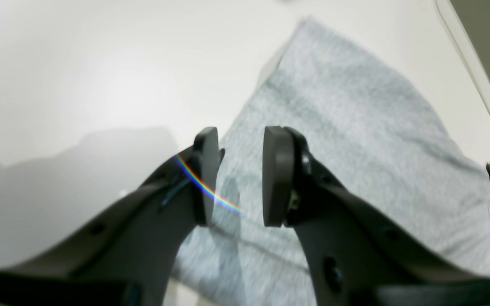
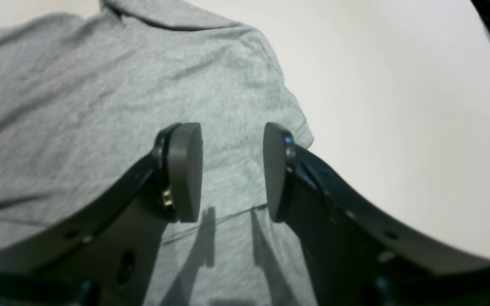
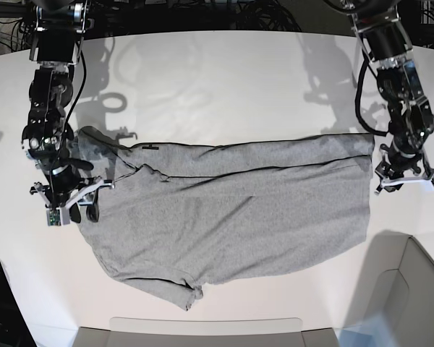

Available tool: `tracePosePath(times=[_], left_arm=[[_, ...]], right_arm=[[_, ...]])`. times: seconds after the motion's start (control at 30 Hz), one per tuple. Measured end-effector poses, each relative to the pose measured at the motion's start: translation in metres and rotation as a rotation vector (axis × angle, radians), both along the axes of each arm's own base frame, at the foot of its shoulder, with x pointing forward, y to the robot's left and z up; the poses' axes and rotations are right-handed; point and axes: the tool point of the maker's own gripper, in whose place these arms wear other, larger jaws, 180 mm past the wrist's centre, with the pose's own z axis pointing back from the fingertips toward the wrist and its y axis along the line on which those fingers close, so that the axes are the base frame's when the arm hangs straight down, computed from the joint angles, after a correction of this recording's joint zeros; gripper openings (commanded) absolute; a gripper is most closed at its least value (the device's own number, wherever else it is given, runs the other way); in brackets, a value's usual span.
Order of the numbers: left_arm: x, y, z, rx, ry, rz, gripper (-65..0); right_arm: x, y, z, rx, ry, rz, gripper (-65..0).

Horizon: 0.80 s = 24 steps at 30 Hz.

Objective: Fold the T-shirt properly
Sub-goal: 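Regrasp the folded edge with both grippers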

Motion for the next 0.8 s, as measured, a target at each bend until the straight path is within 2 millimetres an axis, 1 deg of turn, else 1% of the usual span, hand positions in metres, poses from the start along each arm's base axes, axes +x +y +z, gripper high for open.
tracePosePath(times=[0.07, 0.13, 0.2, 0.23, 0.27, 0.33, 0.4, 0.43, 0.47, 0.53, 0.6, 0.63, 0.73, 0.8], left_arm=[[-0.005, -0.015, -0.004, 0.021, 0.013, -0.041, -51.1], [-0.010, -0.038, -0.018, 0.018, 0.056, -0.109, -55.6], [-0.016, -0.064, -0.035, -0.004, 0.101, -0.178, -60.0], [-0.018, -0.075, -0.041, -0.027, 0.113, -0.199, -61.7], [-0.018, -0.078, -0.045, -0.031, 0.123, -0.205, -63.1], [-0.018, -0.072, -0.050, -0.027, 0.135, -0.192, -65.0], [-0.023, -0.063, -0.062, -0.024, 0.178, -0.174, -65.0], [-0.027, -0.062, -0.070, -0.020, 0.205, -0.172, -65.0], [-0.031, -0.064, -0.079, -0.015, 0.237, -0.181, -65.0], [-0.027, -0.070, -0.085, -0.001, 0.236, -0.204, -65.0], [-0.023, -0.069, -0.091, 0.002, 0.263, -0.220, -65.0], [-0.022, -0.069, -0.095, 0.002, 0.273, -0.226, -65.0], [-0.025, -0.066, -0.108, -0.018, 0.294, -0.219, -65.0], [-0.029, -0.057, -0.112, -0.007, 0.319, -0.212, -65.0]], right_arm=[[-0.010, 0.008, -0.007, 0.010, 0.011, 0.011, -40.9], [-0.024, 0.012, -0.024, 0.014, 0.074, 0.022, -41.8], [-0.035, 0.011, -0.043, 0.013, 0.145, 0.010, -44.1], [-0.039, 0.010, -0.048, 0.016, 0.159, 0.002, -45.5], [-0.041, 0.009, -0.051, 0.028, 0.161, -0.009, -46.7], [-0.046, 0.009, -0.059, 0.046, 0.179, -0.024, -48.9], [-0.049, 0.009, -0.071, 0.056, 0.214, -0.029, -51.2], [-0.051, 0.008, -0.078, 0.063, 0.228, -0.030, -52.6], [-0.053, 0.006, -0.087, 0.067, 0.254, -0.037, -54.5], [-0.058, 0.000, -0.106, 0.068, 0.314, -0.057, -59.0], [-0.062, -0.005, -0.119, 0.084, 0.341, -0.069, -62.9], [-0.061, -0.009, -0.121, 0.091, 0.334, -0.070, -64.7], [-0.056, -0.019, -0.123, 0.081, 0.346, -0.080, -64.9], [-0.055, -0.021, -0.123, 0.082, 0.340, -0.084, -64.2]])
